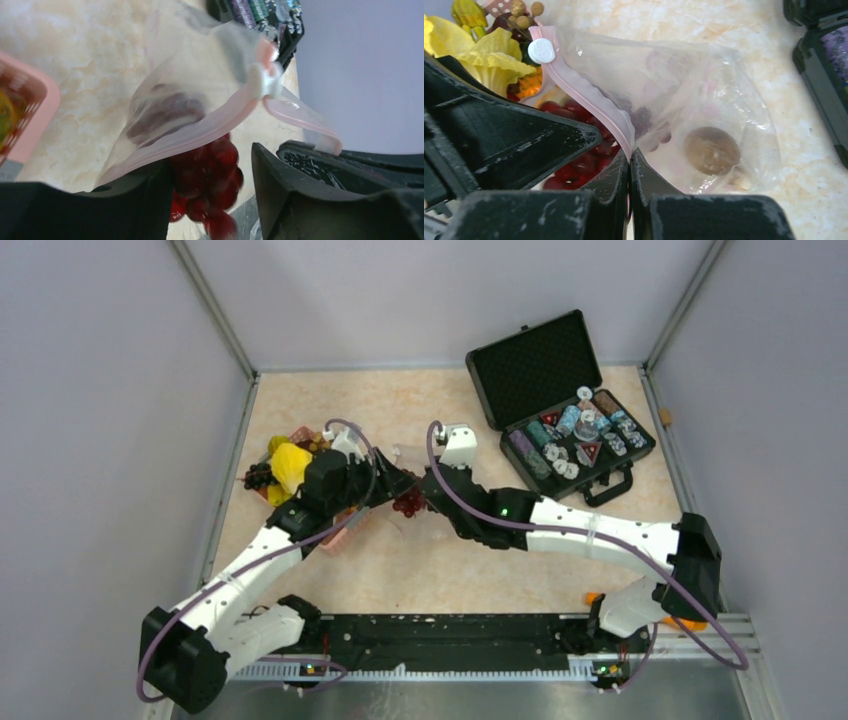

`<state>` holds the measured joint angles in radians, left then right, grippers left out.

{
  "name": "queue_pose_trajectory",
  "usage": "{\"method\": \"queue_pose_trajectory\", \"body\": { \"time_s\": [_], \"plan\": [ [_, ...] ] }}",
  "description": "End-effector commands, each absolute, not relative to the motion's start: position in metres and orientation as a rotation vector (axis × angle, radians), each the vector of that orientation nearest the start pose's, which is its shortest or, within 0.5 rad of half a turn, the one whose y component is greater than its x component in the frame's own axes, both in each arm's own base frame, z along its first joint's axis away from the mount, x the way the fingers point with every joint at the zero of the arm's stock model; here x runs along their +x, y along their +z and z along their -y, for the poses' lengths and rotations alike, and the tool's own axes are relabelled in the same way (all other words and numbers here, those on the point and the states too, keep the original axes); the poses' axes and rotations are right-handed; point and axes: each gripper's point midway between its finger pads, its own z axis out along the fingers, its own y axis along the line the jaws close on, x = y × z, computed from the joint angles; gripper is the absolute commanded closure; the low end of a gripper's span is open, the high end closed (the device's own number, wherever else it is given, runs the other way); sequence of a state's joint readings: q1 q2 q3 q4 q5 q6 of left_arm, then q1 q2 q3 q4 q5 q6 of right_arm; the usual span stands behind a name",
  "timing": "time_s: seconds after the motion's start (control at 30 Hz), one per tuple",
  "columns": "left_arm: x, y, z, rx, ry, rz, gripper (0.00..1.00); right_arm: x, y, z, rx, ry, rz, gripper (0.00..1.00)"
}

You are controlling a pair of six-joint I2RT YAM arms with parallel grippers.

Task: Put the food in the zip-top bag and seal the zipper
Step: Place the fake fruit in the zipper food storage bag, then pick up the fake vegetable from the bin.

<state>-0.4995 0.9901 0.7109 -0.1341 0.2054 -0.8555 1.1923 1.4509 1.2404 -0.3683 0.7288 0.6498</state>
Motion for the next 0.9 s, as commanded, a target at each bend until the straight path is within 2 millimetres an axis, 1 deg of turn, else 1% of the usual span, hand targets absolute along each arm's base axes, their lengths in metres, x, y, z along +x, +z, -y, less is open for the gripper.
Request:
{"method": "queue_pose_trajectory", "body": {
  "time_s": [0.0, 0.07, 0.1, 0.17, 0.27, 0.33, 0.4, 0.47, 0.53, 0.57, 0.6, 0.63, 0.67, 0.7, 0.73, 0.77, 0.8, 0.87],
  "plan": [
    [0.262, 0.255, 0.241, -0.057, -1.208, -1.951, 0.39, 0.248, 0.266, -0.336, -0.046, 0.365, -1.942, 1.0],
    [0.256, 0.258, 0.247, 0.009, -1.234, -1.966, 0.35, 0.249, 0.262, -0.333, -0.05, 0.33, -1.948, 1.0],
    [0.254, 0.259, 0.246, 0.022, -1.224, -1.98, 0.33, 0.25, 0.262, -0.33, -0.048, 0.309, -1.946, 1.0],
    [0.249, 0.266, 0.243, 0.054, -1.217, -1.961, 0.32, 0.253, 0.266, -0.324, -0.044, 0.265, -1.936, 1.0],
    [0.243, 0.283, 0.232, 0.053, -1.176, -1.905, 0.25, 0.26, 0.277, -0.316, -0.06, 0.214, -1.918, 1.0],
    [0.239, 0.293, 0.221, 0.047, -1.131, -1.871, 0.21, 0.267, 0.283, -0.312, -0.085, 0.214, -1.937, 1.0],
    [0.235, 0.3, 0.208, 0.028, -1.073, -1.852, 0.2, 0.266, 0.29, -0.317, -0.129, 0.277, -1.971, 1.0],
    [0.232, 0.306, 0.192, -0.009, -1.001, -1.827, 0.2, 0.26, 0.31, -0.318, -0.152, 0.348, -1.96, 1.0],
    [0.229, 0.307, 0.177, -0.052, -0.935, -1.814, 0.18, 0.252, 0.325, -0.319, -0.158, 0.455, -1.925, 1.0],
    [0.232, 0.305, 0.165, -0.102, -0.878, -1.802, 0.17, 0.25, 0.328, -0.32, -0.157, 0.515, -1.899, 1.0],
    [0.232, 0.304, 0.155, -0.136, -0.836, -1.789, 0.16, 0.25, 0.332, -0.321, -0.144, 0.616, -1.873, 1.0],
    [0.233, 0.301, 0.145, -0.171, -0.792, -1.775, 0.15, 0.252, 0.329, -0.323, -0.118, 0.733, -1.877, 1.0],
    [0.234, 0.299, 0.138, -0.196, -0.761, -1.76, 0.12, 0.258, 0.325, -0.322, -0.083, 0.795, -1.893, 1.0],
    [0.233, 0.295, 0.131, -0.219, -0.73, -1.757, 0.1, 0.266, 0.313, -0.317, -0.058, 0.761, -1.928, 1.0],
    [0.233, 0.292, 0.125, -0.237, -0.701, -1.759, 0.09, 0.273, 0.298, -0.307, -0.026, 0.652, -1.983, 1.0],
    [0.233, 0.288, 0.119, -0.251, -0.671, -1.769, 0.07, 0.276, 0.291, -0.298, 0.003, 0.571, -2.017, 1.0],
    [0.232, 0.283, 0.114, -0.266, -0.639, -1.785, 0.05, 0.277, 0.291, -0.294, 0.012, 0.543, -2.019, 1.0],
    [0.233, 0.273, 0.107, -0.282, -0.574, -1.828, 0.01, 0.275, 0.299, -0.294, 0.006, 0.552, -1.973, 1.0]
  ]
}}
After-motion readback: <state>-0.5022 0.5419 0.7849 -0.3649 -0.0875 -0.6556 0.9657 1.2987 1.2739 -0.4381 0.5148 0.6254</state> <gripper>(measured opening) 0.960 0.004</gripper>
